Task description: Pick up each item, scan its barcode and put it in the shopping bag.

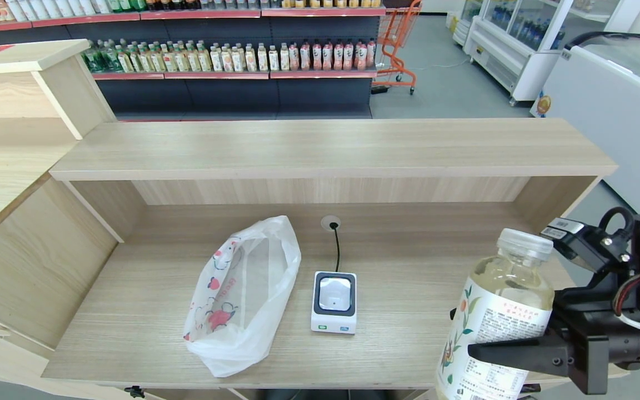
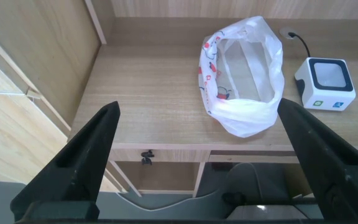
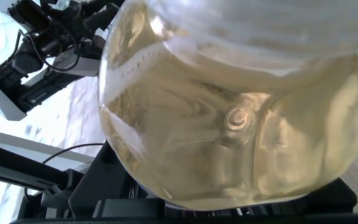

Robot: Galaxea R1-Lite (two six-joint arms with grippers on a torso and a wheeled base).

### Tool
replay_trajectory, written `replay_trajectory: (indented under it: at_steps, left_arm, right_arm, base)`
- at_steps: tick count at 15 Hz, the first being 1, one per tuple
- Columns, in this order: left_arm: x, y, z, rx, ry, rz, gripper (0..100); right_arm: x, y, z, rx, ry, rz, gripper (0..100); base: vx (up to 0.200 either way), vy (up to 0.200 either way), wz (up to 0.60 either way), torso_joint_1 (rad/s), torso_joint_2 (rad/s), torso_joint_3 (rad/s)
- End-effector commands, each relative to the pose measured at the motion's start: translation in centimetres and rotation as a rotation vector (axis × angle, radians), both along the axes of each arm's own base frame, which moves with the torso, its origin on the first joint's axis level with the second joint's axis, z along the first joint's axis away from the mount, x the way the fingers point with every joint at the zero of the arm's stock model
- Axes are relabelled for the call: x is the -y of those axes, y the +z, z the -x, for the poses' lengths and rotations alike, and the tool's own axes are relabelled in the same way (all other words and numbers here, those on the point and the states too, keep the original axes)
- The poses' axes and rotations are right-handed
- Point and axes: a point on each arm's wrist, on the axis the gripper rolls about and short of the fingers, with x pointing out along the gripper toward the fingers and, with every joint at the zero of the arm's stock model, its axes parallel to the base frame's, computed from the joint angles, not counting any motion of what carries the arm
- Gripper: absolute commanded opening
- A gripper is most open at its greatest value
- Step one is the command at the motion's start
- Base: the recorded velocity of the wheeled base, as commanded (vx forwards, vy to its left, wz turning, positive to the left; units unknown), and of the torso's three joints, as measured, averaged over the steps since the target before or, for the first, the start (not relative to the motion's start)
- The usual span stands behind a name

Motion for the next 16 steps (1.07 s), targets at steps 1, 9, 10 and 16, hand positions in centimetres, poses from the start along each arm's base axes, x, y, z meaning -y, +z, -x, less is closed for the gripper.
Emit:
replay_trajectory:
  at_steps: [1,9,10,16]
  left_arm:
    - [0.0,0.0,0.0,-0.001,0.000,0.000,100]
    - [0.0,0.0,0.0,-0.001,0.000,0.000,100]
    - [0.0,0.0,0.0,-0.001,0.000,0.000,100]
    - [0.0,0.0,0.0,-0.001,0.000,0.000,100]
  right_arm:
    - [-0.1,0.0,-0.1,0.000,0.002,0.001,0]
    - [0.9,-0.1,-0.7,0.190,-0.065,0.045,0]
    - [2.1,-0.4,-1.5,0.341,-0.155,0.129,0]
    - [6.1,-1.7,-2.8,0.858,-0.261,0.468,0]
  base:
    - [0.000,0.000,0.00,0.000,0.00,0.000]
    - [0.000,0.000,0.00,0.000,0.00,0.000]
    - [0.000,0.000,0.00,0.000,0.00,0.000]
    - [0.000,0.000,0.00,0.000,0.00,0.000]
